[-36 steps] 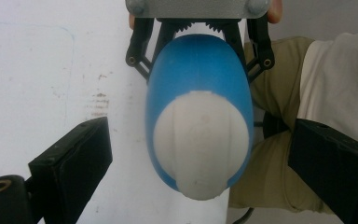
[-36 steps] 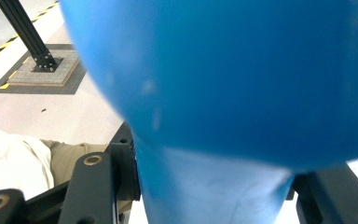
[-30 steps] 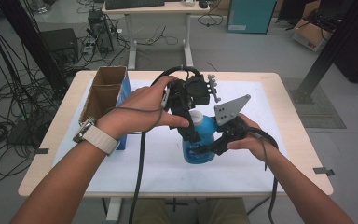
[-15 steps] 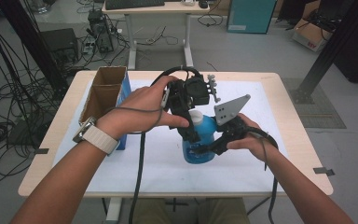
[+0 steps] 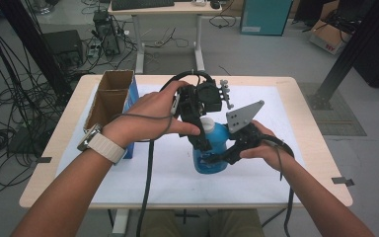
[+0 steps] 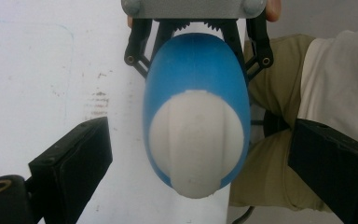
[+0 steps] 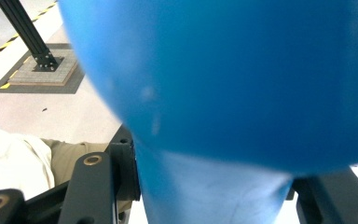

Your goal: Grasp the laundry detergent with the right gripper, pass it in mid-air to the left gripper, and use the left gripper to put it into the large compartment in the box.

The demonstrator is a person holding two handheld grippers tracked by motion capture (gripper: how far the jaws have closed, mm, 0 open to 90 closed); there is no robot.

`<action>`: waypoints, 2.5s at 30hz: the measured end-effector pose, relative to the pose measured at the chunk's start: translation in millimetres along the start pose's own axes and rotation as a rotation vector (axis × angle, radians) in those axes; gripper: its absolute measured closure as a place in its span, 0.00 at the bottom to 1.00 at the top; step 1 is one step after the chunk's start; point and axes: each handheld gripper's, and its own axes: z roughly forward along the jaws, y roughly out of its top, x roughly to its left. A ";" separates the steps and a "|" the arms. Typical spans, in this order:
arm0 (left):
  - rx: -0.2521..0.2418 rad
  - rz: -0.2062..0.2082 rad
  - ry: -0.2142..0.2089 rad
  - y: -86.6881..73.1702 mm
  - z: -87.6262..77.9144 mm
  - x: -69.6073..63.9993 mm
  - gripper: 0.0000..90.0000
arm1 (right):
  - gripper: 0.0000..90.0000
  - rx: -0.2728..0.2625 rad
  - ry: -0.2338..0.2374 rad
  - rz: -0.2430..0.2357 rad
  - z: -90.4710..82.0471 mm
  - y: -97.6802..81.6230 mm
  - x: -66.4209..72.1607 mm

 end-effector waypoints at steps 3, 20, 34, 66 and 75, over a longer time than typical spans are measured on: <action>-0.003 0.000 0.002 -0.3 0.4 0.0 0.07 | 0.48 0.002 0.000 0.002 1.0 -0.3 -0.5; -0.003 0.000 0.008 -0.3 2.0 -0.2 0.07 | 0.48 -0.001 -0.001 0.004 0.6 -0.1 -1.1; -0.001 0.001 0.010 -0.1 1.9 -0.3 0.07 | 0.48 0.002 -0.001 0.009 0.5 -0.4 -1.0; -0.009 -0.016 -0.002 -1.2 3.2 -0.9 0.07 | 0.48 0.007 0.002 0.011 1.6 -0.9 -1.4; -0.002 -0.004 0.006 -1.1 3.2 0.0 0.07 | 0.48 0.007 0.003 0.012 1.1 -0.7 -1.6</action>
